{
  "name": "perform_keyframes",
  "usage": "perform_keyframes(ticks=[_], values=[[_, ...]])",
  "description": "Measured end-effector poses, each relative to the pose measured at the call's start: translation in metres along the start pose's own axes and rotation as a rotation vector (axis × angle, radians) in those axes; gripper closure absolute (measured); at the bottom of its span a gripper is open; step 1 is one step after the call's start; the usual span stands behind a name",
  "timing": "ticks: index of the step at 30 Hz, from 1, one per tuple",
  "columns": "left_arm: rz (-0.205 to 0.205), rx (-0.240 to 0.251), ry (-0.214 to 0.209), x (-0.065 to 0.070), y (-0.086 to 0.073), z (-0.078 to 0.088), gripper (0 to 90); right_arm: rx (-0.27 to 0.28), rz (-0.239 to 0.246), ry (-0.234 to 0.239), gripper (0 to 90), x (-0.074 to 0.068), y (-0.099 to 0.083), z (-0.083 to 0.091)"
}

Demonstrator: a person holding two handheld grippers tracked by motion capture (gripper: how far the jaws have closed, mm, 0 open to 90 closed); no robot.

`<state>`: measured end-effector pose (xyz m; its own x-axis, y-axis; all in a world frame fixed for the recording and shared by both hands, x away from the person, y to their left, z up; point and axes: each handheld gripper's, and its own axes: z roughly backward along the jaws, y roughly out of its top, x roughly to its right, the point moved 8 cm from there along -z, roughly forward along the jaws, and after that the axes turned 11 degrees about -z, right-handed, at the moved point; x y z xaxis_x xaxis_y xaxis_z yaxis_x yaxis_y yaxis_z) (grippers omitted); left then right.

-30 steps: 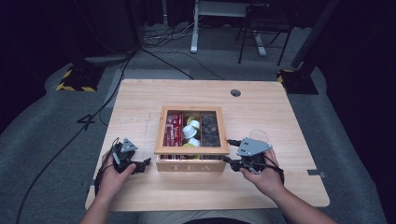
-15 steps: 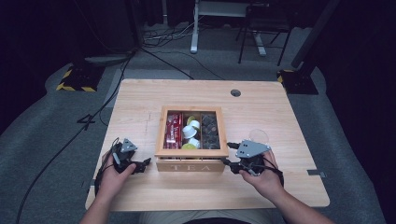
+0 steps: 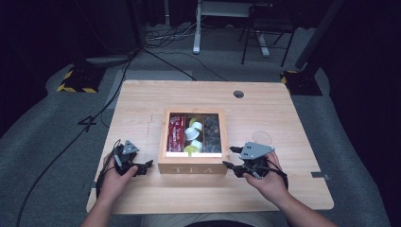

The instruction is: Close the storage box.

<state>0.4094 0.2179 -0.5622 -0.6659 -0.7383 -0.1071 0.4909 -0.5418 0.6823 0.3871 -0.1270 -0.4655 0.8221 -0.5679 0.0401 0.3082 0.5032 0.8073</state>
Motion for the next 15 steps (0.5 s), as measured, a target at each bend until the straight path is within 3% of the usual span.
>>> perform_keyframes(ticks=[5, 10, 15], values=[[0.001, 0.000, 0.000, 0.000, 0.000, 0.000, 14.7, 0.010, -0.026, 0.032, 40.9, 0.000, 0.003, -0.001], [0.001, 0.002, -0.003, 0.000, 0.000, 0.000, 14.8, 0.062, -0.129, 0.140, 33.7, 0.002, 0.015, 0.001], [-0.013, 0.002, -0.016, -0.001, -0.001, 0.001, 15.4, 0.089, -0.192, 0.185, 28.6, 0.015, 0.027, 0.014]])
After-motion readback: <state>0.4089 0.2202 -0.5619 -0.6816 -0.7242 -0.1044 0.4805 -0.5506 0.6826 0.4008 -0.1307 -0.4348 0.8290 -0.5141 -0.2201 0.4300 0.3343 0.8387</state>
